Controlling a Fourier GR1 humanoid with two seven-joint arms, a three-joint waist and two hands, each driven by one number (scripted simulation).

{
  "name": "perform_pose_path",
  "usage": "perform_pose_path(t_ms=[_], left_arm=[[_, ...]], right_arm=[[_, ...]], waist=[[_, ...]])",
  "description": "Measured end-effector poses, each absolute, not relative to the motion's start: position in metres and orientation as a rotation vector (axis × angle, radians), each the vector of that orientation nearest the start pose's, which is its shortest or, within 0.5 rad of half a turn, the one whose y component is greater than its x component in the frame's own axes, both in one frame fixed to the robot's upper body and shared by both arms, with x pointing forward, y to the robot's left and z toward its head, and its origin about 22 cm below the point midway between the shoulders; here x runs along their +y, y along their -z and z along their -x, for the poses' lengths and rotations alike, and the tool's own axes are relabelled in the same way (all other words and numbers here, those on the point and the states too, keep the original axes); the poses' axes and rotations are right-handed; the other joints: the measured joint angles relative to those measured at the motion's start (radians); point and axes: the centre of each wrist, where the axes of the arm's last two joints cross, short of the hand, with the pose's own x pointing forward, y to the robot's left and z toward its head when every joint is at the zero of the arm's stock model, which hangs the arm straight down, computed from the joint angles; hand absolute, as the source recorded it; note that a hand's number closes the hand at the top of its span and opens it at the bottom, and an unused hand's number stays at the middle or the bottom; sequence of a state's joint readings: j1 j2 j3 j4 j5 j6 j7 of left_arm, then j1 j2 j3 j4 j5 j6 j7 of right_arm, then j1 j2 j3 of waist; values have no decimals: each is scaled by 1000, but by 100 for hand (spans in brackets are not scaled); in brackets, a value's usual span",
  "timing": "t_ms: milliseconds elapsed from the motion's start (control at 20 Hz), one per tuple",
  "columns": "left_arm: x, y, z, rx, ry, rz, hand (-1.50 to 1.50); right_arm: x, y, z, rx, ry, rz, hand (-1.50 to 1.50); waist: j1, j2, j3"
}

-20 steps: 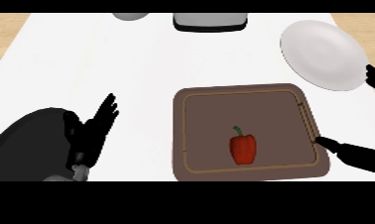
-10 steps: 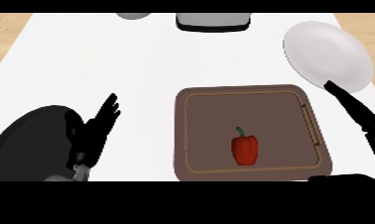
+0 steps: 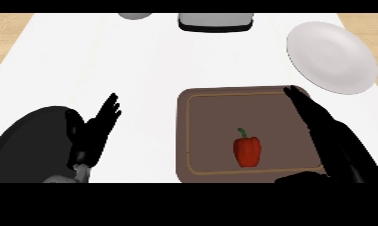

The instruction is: Pick the bell pepper from the tray and place it in the plate

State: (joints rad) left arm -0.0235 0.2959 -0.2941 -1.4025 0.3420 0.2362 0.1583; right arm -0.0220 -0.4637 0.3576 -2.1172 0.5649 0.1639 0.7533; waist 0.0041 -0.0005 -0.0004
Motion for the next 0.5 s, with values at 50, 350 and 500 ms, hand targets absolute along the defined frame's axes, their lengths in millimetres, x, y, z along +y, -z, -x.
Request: perform_pose_path(t_ms=[50, 350, 500], left_arm=[[239, 33, -235, -1183, 6, -3, 0], [241, 36, -234, -1197, 8, -5, 0], [243, 38, -232, -1201, 6, -9, 0]], right_arm=[[-206, -118, -199, -1243, -878, 727, -150], [-182, -103, -199, -1175, -903, 679, -150], [-173, -91, -197, -1163, -908, 657, -150]], waist=[[0, 0, 0], [-2, -1, 2], [-3, -1, 2]])
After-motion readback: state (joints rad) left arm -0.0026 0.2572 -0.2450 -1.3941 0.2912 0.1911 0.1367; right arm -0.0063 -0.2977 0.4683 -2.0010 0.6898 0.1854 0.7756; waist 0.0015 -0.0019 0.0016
